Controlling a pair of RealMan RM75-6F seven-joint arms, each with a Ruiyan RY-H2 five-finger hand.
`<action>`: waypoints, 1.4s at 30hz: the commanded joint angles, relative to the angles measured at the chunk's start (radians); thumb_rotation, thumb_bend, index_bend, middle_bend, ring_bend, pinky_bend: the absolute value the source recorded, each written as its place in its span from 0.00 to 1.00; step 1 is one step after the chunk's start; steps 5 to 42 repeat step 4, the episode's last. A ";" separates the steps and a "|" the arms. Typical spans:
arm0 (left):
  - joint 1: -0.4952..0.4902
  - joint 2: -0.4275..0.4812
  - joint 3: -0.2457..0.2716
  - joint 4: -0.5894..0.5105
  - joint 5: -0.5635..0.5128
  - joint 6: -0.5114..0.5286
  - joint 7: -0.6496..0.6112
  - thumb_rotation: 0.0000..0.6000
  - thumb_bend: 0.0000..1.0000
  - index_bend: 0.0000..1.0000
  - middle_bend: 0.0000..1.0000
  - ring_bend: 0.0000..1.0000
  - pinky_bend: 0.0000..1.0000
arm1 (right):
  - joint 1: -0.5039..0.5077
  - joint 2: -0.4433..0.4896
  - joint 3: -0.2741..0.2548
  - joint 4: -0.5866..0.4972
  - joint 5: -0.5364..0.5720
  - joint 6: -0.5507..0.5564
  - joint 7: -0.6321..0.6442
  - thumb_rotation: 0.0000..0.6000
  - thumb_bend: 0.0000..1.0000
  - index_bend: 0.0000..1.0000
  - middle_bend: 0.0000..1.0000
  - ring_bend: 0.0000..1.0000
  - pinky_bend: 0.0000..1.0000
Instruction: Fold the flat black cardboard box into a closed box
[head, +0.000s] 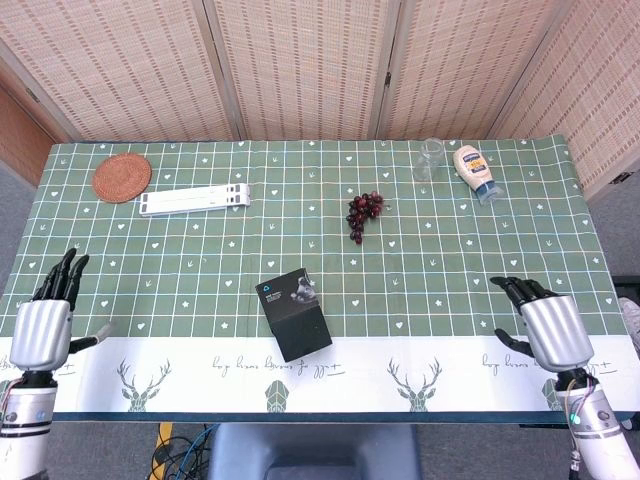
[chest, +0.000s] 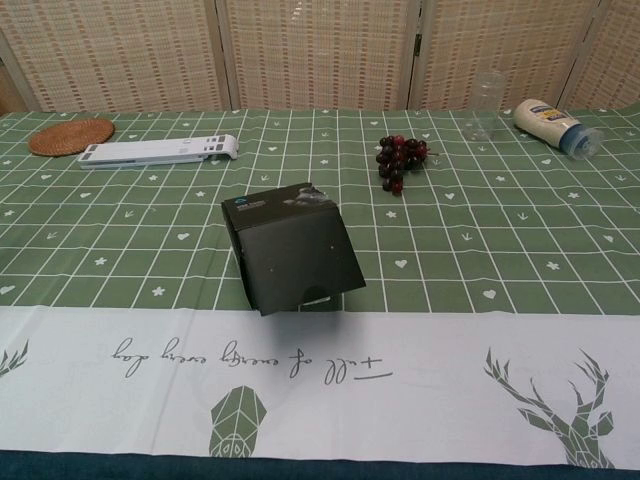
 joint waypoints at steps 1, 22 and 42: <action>0.036 0.020 0.022 -0.033 0.013 0.029 0.024 1.00 0.07 0.00 0.00 0.10 0.35 | -0.065 0.006 -0.002 0.055 0.008 0.034 0.077 1.00 0.15 0.22 0.34 0.36 0.60; 0.067 0.024 0.037 -0.048 0.026 0.060 0.043 1.00 0.07 0.00 0.00 0.10 0.35 | -0.094 0.006 -0.002 0.078 0.023 0.022 0.099 1.00 0.15 0.22 0.34 0.36 0.58; 0.067 0.024 0.037 -0.048 0.026 0.060 0.043 1.00 0.07 0.00 0.00 0.10 0.35 | -0.094 0.006 -0.002 0.078 0.023 0.022 0.099 1.00 0.15 0.22 0.34 0.36 0.58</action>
